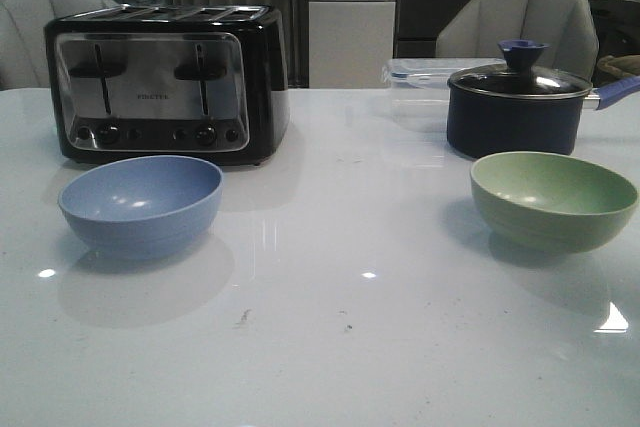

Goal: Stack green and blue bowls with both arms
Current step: 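Lower the right gripper toward the rim of the pale green bowl, then grasp the green bowl rim with the right gripper and lift it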

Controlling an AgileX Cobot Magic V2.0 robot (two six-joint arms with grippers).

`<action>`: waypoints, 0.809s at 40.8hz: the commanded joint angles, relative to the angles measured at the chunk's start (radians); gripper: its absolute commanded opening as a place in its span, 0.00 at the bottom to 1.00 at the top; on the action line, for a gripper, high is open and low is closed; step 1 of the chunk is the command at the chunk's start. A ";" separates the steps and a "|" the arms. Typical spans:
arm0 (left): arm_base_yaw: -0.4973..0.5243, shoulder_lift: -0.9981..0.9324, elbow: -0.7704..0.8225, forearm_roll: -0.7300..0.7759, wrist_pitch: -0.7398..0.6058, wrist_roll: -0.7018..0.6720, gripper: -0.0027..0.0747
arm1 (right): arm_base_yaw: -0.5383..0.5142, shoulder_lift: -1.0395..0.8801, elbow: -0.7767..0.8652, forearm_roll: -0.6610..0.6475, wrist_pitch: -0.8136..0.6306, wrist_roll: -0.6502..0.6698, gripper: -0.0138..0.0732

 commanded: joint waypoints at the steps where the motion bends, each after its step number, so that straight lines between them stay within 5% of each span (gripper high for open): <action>1: -0.008 -0.002 -0.032 -0.013 -0.071 -0.002 0.65 | -0.017 0.069 -0.092 0.028 -0.036 0.000 0.84; 21: -0.008 -0.002 -0.032 -0.013 -0.071 -0.002 0.62 | -0.019 0.552 -0.438 0.084 0.082 0.000 0.83; 33: -0.008 -0.002 -0.032 -0.013 -0.071 -0.002 0.62 | -0.019 0.679 -0.513 0.084 0.130 0.000 0.56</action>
